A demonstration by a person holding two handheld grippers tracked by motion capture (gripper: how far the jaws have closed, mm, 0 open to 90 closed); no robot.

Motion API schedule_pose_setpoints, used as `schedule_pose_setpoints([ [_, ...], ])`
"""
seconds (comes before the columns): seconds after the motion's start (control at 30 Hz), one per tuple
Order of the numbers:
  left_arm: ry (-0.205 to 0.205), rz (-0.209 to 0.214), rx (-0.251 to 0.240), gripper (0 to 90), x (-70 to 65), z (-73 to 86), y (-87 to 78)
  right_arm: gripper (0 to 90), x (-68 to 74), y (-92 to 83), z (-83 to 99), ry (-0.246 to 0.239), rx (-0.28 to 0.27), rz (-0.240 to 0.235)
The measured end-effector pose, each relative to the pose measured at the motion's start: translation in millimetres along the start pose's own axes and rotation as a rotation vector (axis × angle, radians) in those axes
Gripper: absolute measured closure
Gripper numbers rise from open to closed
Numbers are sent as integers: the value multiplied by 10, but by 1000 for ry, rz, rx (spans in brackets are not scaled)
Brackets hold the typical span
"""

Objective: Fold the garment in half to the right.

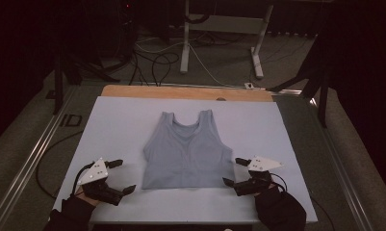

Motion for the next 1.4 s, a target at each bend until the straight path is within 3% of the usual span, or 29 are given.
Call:
schedule_pose_setpoints([
  [0.3,5,13,3,4,-21,-17,15,88,40,15,-14,-10,-5,-20],
  [0.7,10,37,7,4,-61,-56,37,88,73,-8,-83,-33,-16,-12],
  [1.1,8,76,25,4,-99,-143,73,88,154,-26,-281,-49,-54,-35],
  [1.4,13,69,31,4,-84,-270,49,88,130,-35,-449,-63,-53,-41],
])
Point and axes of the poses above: each handheld gripper's, and its own axes: y roughly forward along the jaws, z roughly out of its underside, x roughly to its left, the point moved 3 cm from there along y, roughly forward along the jaws, and after that the axes turned 2 degrees about z, right-handed, at the moved point
